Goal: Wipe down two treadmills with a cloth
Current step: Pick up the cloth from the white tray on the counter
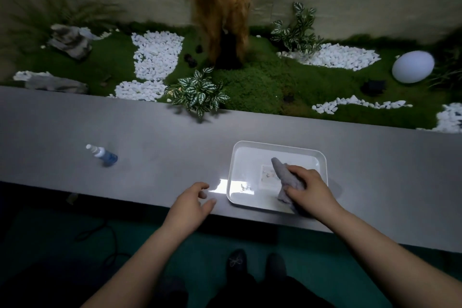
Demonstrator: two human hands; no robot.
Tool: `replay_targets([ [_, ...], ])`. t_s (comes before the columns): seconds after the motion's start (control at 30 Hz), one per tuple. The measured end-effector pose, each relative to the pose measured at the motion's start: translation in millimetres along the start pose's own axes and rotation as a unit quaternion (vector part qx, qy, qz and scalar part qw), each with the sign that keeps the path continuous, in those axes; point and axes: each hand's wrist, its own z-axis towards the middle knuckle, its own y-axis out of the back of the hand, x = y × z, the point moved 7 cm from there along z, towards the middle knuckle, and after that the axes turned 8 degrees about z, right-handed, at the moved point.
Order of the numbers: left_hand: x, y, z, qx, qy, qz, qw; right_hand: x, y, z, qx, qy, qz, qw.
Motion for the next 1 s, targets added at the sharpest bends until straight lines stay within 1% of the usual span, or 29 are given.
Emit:
replay_targets([
  [0.17, 7, 24, -45, -0.035, 0.004, -0.009, 0.999, 22, 10, -22, 0.008, 0.041, -0.022, 0.999],
  [0.27, 13, 31, -75, -0.083, 0.019, -0.016, 0.996, 33, 13, -32, 0.035, 0.06, -0.039, 0.997],
  [0.37, 19, 31, -111, -0.13, 0.058, -0.023, 0.99, 40, 12, -42, 0.07, 0.085, -0.055, 0.992],
  [0.53, 16, 7, -194, -0.201, 0.134, -0.038, 0.97, 53, 4, -73, 0.163, 0.15, -0.065, 0.973],
  [0.6, 15, -5, -224, -0.216, 0.156, -0.049, 0.963, 54, 1, -83, 0.177, 0.16, -0.065, 0.969],
  [0.77, 21, -46, -321, -0.241, 0.232, -0.076, 0.939, 67, -21, -139, 0.261, 0.223, -0.056, 0.938],
  [0.83, 26, -57, -355, -0.257, 0.261, -0.094, 0.926, 70, -31, -159, 0.281, 0.255, -0.071, 0.923],
  [1.0, 35, -72, -433, -0.293, 0.309, -0.122, 0.896, 74, -59, -206, 0.325, 0.294, -0.073, 0.896],
])
